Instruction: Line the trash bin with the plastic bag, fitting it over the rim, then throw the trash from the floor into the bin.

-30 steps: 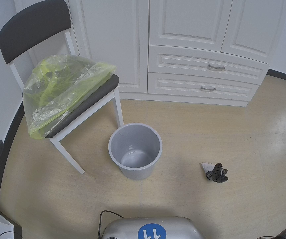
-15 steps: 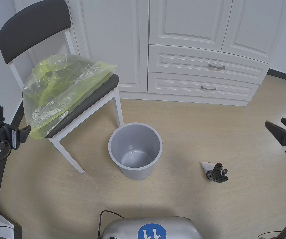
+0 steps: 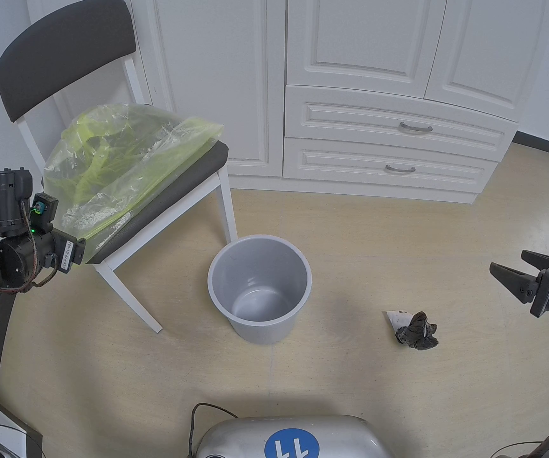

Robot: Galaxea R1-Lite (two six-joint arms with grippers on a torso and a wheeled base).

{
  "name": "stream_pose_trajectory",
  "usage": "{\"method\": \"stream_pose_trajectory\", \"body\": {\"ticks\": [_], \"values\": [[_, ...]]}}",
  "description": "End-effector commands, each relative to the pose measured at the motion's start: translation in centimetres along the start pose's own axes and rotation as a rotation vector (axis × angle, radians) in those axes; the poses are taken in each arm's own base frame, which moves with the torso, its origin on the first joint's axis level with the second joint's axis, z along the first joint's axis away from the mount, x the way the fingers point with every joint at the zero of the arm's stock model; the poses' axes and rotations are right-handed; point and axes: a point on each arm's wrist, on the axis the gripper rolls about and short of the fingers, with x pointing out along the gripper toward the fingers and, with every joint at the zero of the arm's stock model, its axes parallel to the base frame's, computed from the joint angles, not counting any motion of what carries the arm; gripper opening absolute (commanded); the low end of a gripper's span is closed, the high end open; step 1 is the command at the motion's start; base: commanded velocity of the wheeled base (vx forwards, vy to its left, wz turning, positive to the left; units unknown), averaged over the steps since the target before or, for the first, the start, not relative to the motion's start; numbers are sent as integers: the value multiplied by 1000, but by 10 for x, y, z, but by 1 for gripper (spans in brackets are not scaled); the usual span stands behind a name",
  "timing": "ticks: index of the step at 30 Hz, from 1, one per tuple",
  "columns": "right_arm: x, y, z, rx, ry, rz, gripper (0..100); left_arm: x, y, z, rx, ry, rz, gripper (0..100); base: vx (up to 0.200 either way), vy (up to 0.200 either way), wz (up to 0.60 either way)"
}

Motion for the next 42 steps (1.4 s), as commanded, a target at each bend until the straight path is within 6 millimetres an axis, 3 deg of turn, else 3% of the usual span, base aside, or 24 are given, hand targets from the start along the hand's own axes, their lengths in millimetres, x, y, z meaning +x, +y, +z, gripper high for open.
{"method": "stream_pose_trajectory", "body": {"ticks": [1, 13, 27, 42], "values": [[3, -2, -2, 3, 15, -8, 100, 10, -6, -6, 14, 39, -12, 100, 0, 0, 0], [6, -2, -2, 4, 24, -10, 100, 28, -11, -14, 32, 96, -16, 100, 0, 0, 0], [5, -6, 1, 8, 10, -36, 100, 53, 1, -17, 68, 159, 73, 100, 0, 0, 0], [3, -10, 5, 12, -11, -62, 100, 72, 2, -5, 26, 49, 129, 100, 0, 0, 0]]}}
